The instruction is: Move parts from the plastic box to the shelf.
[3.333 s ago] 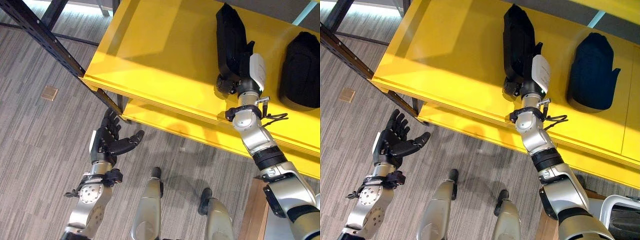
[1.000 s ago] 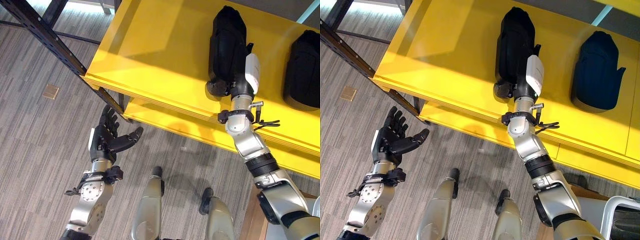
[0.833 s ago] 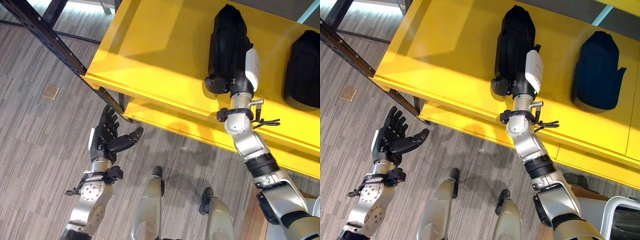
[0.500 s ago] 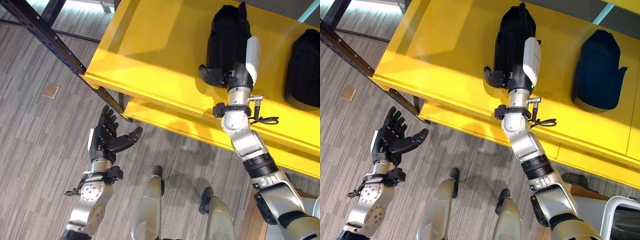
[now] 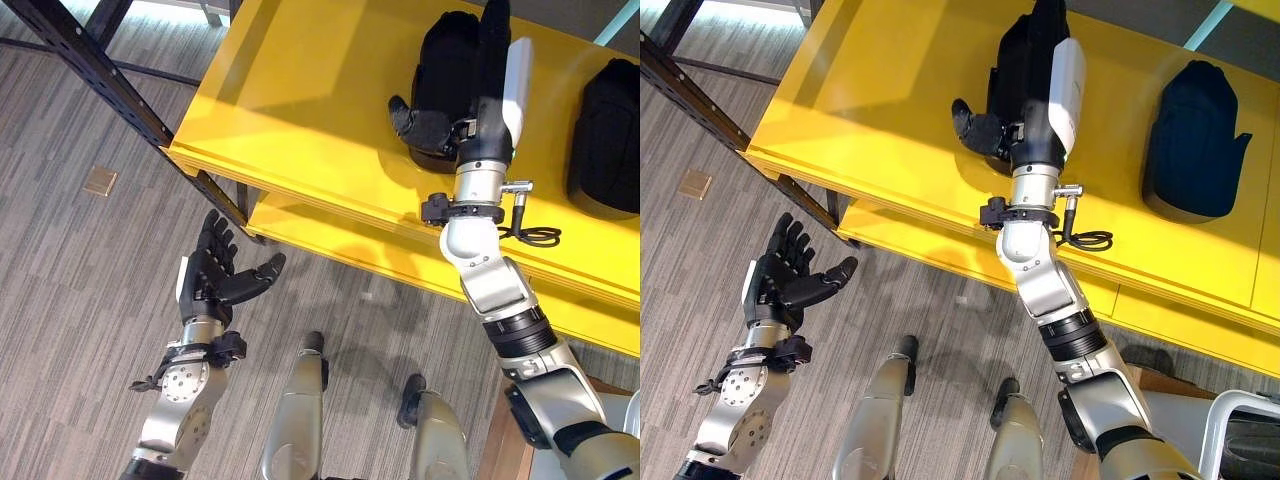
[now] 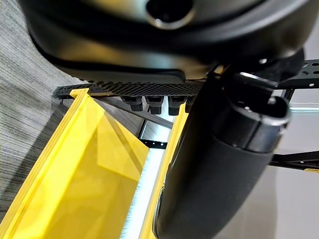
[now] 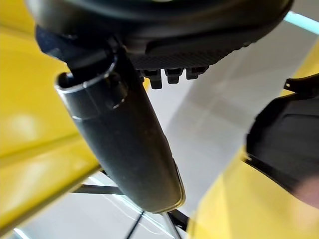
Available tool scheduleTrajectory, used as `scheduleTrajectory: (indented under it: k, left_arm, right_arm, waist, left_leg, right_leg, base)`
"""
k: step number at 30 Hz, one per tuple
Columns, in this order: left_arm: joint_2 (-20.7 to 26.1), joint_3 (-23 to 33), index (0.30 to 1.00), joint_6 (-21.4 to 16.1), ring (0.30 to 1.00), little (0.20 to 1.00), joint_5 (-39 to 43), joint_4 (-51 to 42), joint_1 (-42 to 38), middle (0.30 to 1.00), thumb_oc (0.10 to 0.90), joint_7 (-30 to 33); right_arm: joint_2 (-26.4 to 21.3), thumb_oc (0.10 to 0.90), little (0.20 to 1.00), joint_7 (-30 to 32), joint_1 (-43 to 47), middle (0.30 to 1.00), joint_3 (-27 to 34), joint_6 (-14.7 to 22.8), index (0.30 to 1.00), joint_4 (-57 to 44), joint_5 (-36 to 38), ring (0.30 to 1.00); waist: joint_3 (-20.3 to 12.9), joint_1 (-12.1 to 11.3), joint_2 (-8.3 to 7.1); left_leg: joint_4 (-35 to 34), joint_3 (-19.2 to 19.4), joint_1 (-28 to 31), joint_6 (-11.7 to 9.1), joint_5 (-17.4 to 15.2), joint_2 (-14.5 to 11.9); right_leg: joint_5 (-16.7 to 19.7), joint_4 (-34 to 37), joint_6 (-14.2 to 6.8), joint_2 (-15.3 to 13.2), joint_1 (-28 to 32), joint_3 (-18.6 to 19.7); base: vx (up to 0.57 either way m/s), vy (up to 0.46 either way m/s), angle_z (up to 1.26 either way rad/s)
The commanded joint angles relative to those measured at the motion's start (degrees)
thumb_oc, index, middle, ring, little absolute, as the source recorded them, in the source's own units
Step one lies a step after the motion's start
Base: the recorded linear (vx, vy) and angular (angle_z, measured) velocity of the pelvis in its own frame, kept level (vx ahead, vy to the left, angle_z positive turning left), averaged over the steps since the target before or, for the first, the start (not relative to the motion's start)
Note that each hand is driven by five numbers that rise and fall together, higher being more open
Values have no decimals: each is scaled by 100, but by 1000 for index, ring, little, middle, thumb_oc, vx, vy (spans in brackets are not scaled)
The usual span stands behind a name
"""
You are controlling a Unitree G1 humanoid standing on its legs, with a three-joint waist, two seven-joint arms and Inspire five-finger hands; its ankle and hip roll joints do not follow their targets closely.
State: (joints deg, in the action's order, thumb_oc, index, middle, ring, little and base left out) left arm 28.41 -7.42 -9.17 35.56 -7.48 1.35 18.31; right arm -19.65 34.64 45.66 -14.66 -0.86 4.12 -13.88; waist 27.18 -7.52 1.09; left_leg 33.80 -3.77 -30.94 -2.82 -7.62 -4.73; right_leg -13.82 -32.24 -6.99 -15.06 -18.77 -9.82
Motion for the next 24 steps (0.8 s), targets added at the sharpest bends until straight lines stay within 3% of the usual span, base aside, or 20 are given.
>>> scheduleTrajectory:
  k: [1, 8, 24]
  left_arm:
    - [281, 3, 1000, -620, 1000, 1000, -181, -920, -63, 1000, 900, 18]
    - [292, 81, 1000, -601, 1000, 1000, -141, -868, -47, 1000, 900, -153]
    - [270, 417, 1000, -523, 1000, 1000, -71, -902, 204, 1000, 900, -492]
  right_arm:
    - [-124, 900, 1000, 241, 893, 1000, 283, 505, 1000, -495, -195, 1000]
    - [-662, 900, 1000, -265, 1101, 1000, 98, 385, 1000, -216, -203, 1000]
    - [-2743, 900, 1000, -1296, 1161, 1000, -179, 351, 1000, -141, -120, 1000]
  waist:
    - [-511, 44, -95]
    - [-532, 23, -149]
    - [-565, 156, -372]
  left_leg:
    - [-141, -29, 199, -146, -97, -669]
    - [-193, -25, 255, -175, -72, -690]
    - [-325, 18, 445, -253, -18, -824]
  right_leg:
    - [-91, -31, 68, -88, 361, 295]
    - [-88, -35, 74, -79, 378, 302]
    - [-77, 27, 72, -39, 462, 306]
  base:
    - [0, 0, 0]
    - [0, 0, 0]
    - [1, -6, -2]
